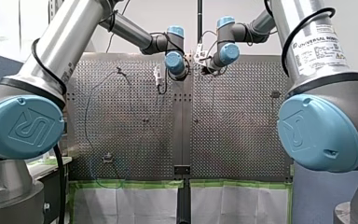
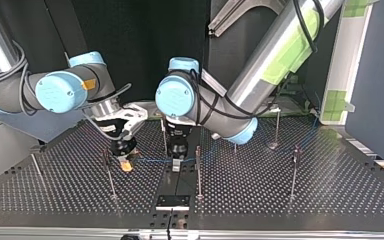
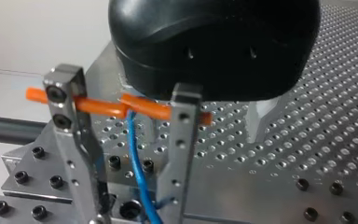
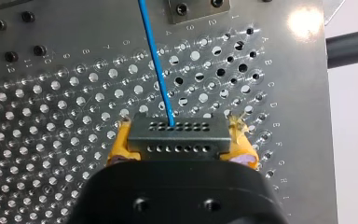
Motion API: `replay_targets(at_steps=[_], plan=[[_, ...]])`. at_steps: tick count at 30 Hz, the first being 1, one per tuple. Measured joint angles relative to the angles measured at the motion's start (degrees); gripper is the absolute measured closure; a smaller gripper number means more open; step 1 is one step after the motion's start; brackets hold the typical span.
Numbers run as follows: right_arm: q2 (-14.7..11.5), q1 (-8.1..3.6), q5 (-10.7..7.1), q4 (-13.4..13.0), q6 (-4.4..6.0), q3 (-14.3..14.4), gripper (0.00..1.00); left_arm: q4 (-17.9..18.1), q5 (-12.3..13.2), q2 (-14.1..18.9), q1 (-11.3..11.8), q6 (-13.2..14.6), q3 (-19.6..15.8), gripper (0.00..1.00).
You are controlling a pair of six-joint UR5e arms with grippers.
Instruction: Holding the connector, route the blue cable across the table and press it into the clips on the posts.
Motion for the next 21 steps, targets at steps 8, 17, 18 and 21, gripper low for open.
replay_targets(at_steps=[8, 17, 18, 21], plan=[[0.0, 0.0, -0.01, 0.04, 0.06, 0.0, 1.0, -1.02, -0.34, 0.02, -0.1, -0.2, -0.01, 1.0], [0.01, 0.23, -0.01, 0.1, 0.01, 0.12, 1.0, -1.5, -0.97, 0.03, -0.64, -0.54, -0.28, 1.0], [0.01, 0.27, 0.0, 0.1, -0.02, 0.22, 1.0, -1.52, -1.25, 0.03, -0.73, -0.55, -0.44, 1.0], [0.02, 0.35, 0.06, 0.08, -0.08, 0.76, 1.0, -1.38, -2.36, 0.03, -1.07, -0.52, -1.33, 1.0]])
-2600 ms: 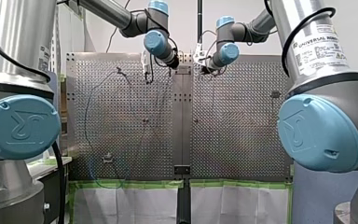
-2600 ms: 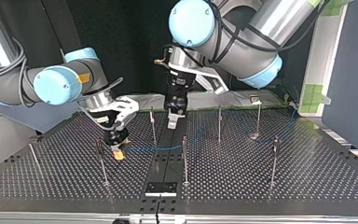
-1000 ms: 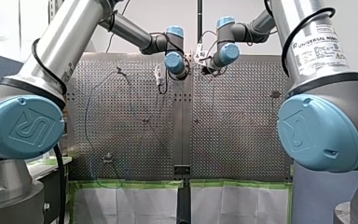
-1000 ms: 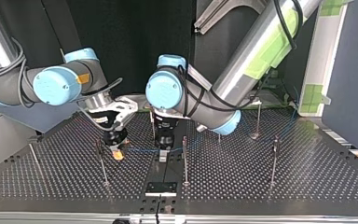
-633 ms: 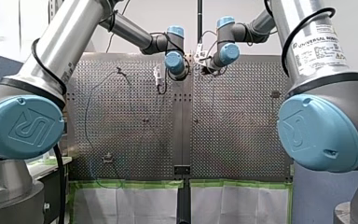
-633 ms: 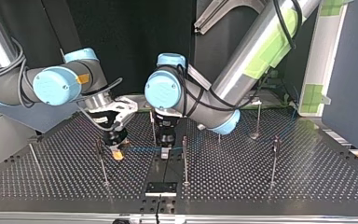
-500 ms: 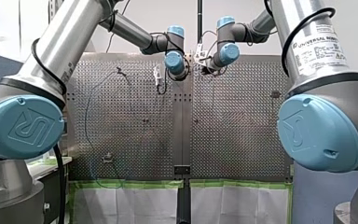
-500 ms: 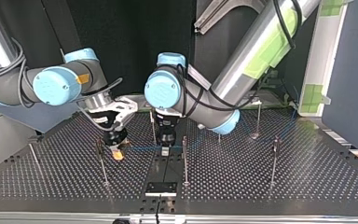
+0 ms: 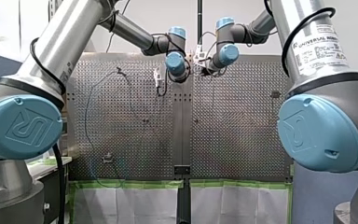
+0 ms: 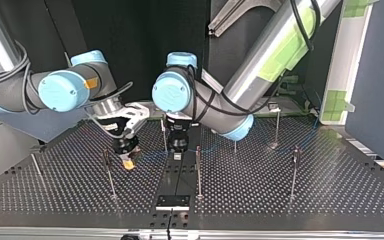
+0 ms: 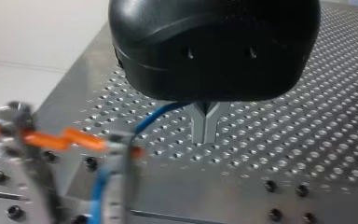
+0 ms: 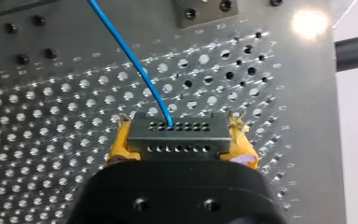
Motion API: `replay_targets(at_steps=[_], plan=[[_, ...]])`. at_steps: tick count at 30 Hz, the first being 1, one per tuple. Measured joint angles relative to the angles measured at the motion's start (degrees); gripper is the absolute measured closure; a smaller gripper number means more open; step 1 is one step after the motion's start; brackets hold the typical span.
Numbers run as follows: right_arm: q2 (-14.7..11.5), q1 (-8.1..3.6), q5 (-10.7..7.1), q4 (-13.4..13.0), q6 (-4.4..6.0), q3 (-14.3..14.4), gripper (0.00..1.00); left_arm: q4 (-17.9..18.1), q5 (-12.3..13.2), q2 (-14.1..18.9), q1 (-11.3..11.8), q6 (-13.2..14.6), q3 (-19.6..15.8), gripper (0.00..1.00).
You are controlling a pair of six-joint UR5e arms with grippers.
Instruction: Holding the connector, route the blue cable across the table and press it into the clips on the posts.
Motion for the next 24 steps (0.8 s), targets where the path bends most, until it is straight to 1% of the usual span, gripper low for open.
replay_targets(at_steps=[5, 13, 16, 20, 24], plan=[[0.0, 0.07, 0.21, -0.06, -0.09, 1.95, 1.0, 1.74, -0.76, 0.04, -0.4, 0.02, -2.22, 1.0], [0.01, 0.09, 0.36, -0.11, -0.16, 5.9, 1.0, 5.69, -0.7, 0.05, -0.89, -0.38, -6.23, 1.0], [0.02, 0.08, 0.52, -0.14, -0.57, 7.45, 1.0, 7.44, -0.57, 0.0, -0.98, -0.43, -7.97, 1.0], [0.03, -0.15, 1.22, -0.28, -1.35, 9.77, 1.0, 9.7, 0.08, -0.02, -1.04, -0.43, -10.23, 1.0], [0.05, -0.32, 2.02, -1.22, -1.8, 11.71, 1.0, 11.65, 1.01, -0.06, -1.05, -0.41, -12.2, 1.0]])
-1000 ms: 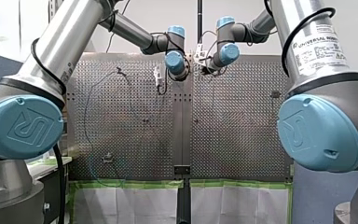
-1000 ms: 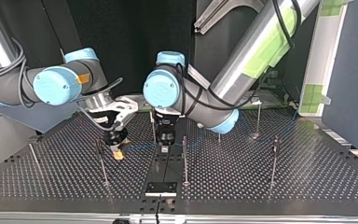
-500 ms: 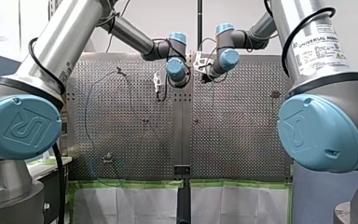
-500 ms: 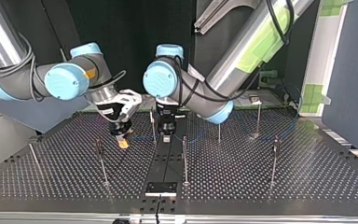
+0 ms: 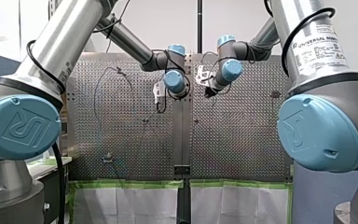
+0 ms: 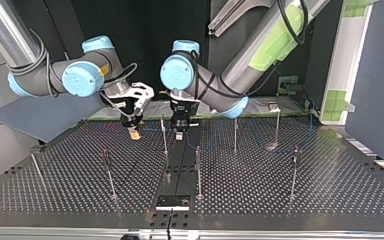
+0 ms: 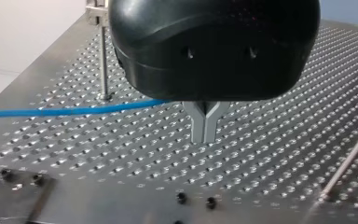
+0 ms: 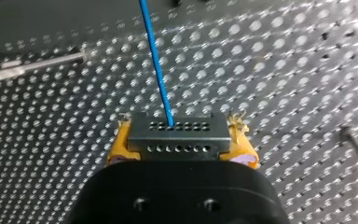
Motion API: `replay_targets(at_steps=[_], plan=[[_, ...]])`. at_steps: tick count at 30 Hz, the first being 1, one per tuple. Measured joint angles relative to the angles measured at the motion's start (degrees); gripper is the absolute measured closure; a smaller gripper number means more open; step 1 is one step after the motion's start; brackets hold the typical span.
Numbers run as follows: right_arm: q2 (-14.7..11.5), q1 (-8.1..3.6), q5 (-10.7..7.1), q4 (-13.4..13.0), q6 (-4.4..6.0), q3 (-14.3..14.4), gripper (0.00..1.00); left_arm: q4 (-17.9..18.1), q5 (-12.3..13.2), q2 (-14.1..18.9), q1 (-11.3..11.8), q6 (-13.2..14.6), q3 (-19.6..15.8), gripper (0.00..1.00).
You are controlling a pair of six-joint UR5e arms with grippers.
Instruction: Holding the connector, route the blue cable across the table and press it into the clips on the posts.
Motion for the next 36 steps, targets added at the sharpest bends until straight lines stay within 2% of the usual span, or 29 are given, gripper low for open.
replay_targets(at_steps=[7, 14, 20, 28, 36], plan=[[0.03, -0.06, 0.26, -2.99, -0.51, 3.54, 1.0, 3.16, 1.32, -0.32, 0.26, 0.0, -3.15, 1.0], [0.04, -0.4, 0.28, -4.84, -1.74, 7.61, 1.0, 6.73, 1.98, -3.37, -0.06, -0.23, -6.73, 1.0], [0.05, -0.63, 0.25, -6.04, -2.11, 10.47, 1.0, 9.88, 3.22, -4.61, -0.42, -1.4, -9.88, 1.0], [0.13, -1.08, 0.17, -8.74, -2.59, 12.92, 1.0, 13.97, 4.62, -5.04, -0.13, -2.42, -13.95, 1.0], [0.68, -1.61, 0.12, -12.43, -2.46, 13.87, 1.0, 17.3, 8.06, -7.33, -0.03, -3.22, -17.02, 1.0]])
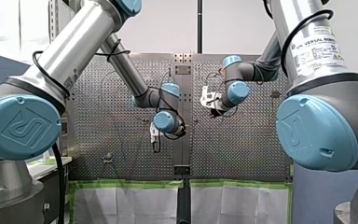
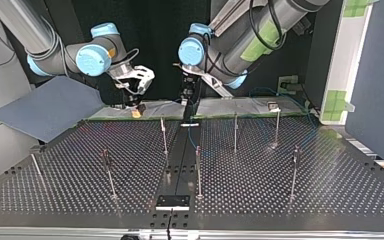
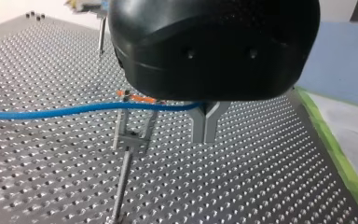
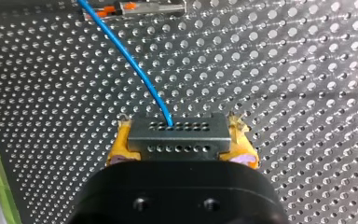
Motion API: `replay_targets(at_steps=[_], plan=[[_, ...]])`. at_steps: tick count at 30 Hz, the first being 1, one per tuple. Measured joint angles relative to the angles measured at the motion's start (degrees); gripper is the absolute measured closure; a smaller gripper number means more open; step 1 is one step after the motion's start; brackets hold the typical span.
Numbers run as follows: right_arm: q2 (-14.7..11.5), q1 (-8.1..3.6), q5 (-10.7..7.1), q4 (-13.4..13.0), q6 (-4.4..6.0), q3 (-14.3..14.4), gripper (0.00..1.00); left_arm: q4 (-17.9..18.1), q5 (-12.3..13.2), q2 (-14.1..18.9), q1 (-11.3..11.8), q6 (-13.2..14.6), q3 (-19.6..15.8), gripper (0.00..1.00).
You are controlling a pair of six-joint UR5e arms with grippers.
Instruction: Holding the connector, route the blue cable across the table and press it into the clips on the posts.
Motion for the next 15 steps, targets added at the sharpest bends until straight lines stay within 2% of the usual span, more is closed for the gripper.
replay_targets(at_steps=[8, 15], plan=[[2.95, -0.73, -0.07, -1.23, -0.33, 0.03, 1.0, 0.73, 1.53, -0.25, 0.01, -1.18, 1.52, 1.0], [4.26, -1.75, -0.75, -3.05, -0.04, -0.14, 1.0, 0.51, 1.74, -0.63, 0.38, -2.98, 4.5, 1.0]])
